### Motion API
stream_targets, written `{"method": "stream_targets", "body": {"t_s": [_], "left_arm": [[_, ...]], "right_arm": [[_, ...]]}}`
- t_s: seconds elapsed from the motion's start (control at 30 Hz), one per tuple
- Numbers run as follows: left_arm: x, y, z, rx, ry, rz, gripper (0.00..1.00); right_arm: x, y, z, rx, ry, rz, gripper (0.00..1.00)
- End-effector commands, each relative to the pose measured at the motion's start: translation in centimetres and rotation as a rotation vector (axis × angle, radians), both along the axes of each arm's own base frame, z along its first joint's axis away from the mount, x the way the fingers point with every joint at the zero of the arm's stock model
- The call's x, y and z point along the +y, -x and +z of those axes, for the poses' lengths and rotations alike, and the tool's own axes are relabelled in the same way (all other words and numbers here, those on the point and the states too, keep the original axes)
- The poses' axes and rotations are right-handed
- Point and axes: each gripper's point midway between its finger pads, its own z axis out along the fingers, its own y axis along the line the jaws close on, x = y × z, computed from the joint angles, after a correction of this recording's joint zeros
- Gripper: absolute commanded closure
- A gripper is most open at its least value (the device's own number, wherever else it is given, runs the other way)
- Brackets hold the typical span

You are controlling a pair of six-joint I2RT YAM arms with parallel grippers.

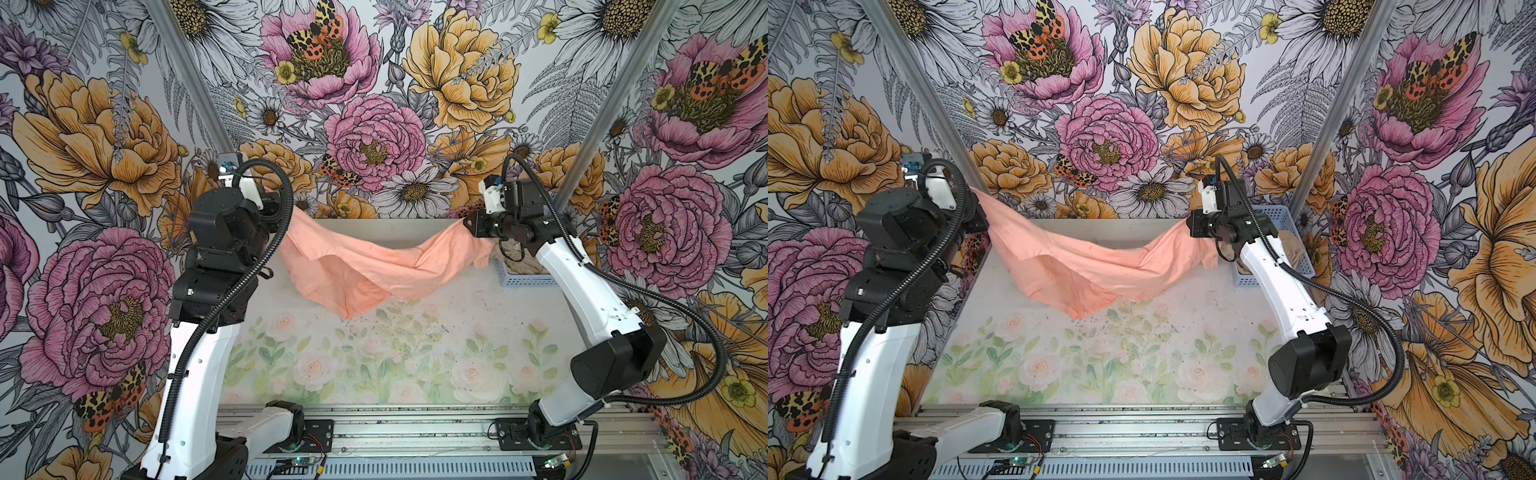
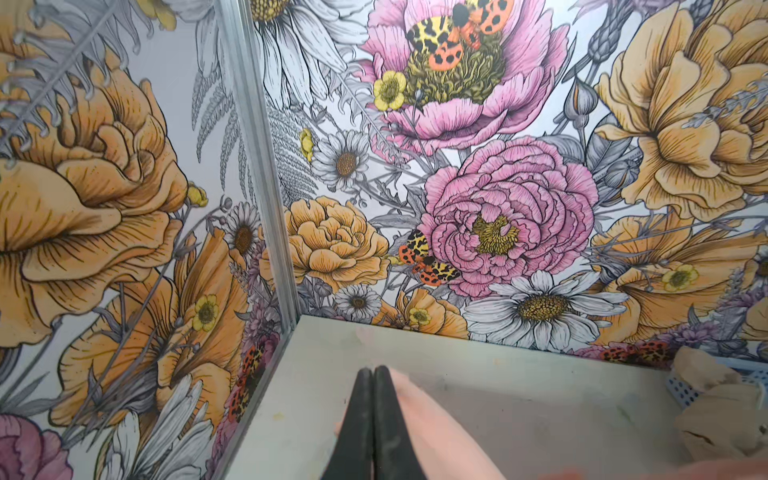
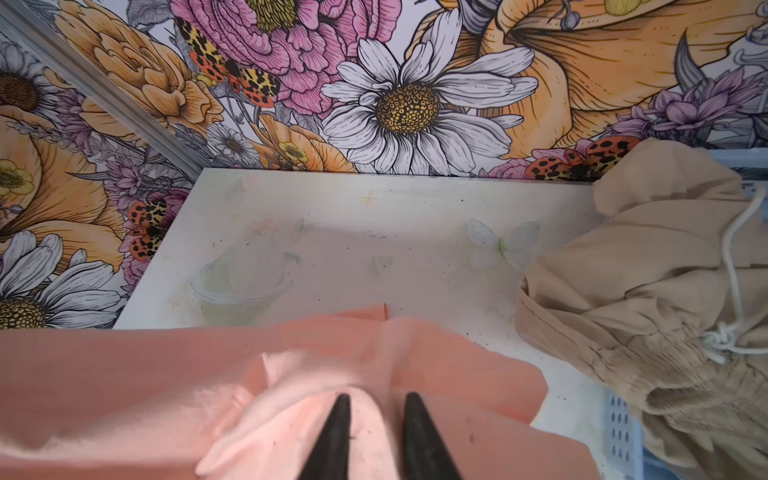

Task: Fold and stack the mixed laundry pile
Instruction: 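Raise the shirt with both grippers, shake it, and lay it flat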

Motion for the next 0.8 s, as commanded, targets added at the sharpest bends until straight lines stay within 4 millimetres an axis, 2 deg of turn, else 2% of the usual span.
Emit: {"method": "stream_targets", "body": {"t_s": [0.0, 0.07, 0.13, 0.2, 0.4, 0.53, 0.63, 0.77], "left_arm": [[-0.7, -0.8, -4.0, 0.067, 0.083, -0.012, 1.00], [-0.8, -0.6, -5.5, 0.086, 0.102, -0.013, 1.00], [-0.8, -0.4, -6.4, 0.097, 0.114, -0.013, 1.00], [-0.8, -0.5, -7.1, 0.111, 0.119, -0.010, 1.00], [-1.0, -0.9, -7.4, 0.124, 0.110, -0.012, 1.00], [-1.0, -1.0, -7.2, 0.121, 0.106, -0.012, 1.00], [-1.1, -1.1, -7.1, 0.119, 0.105, -0.013, 1.00], [-1.0, -0.9, -7.0, 0.116, 0.099, -0.008, 1.00]], "right_arm": [[0.3, 0.8, -5.0, 0.133, 0.106, 0.001, 0.48], [1.4, 2.1, -6.3, 0.142, 0.158, 0.022, 0.43], [3.4, 3.9, -7.8, 0.155, 0.181, 0.078, 0.42], [5.6, 6.4, -10.6, 0.190, 0.202, 0.147, 0.42], [10.0, 13.5, -17.2, 0.262, 0.199, 0.301, 0.44], [10.0, 16.5, -21.4, 0.287, 0.315, 0.375, 0.40], [9.7, 18.3, -23.5, 0.301, 0.379, 0.426, 0.35], [8.6, 18.9, -25.9, 0.316, 0.491, 0.426, 0.32]]}}
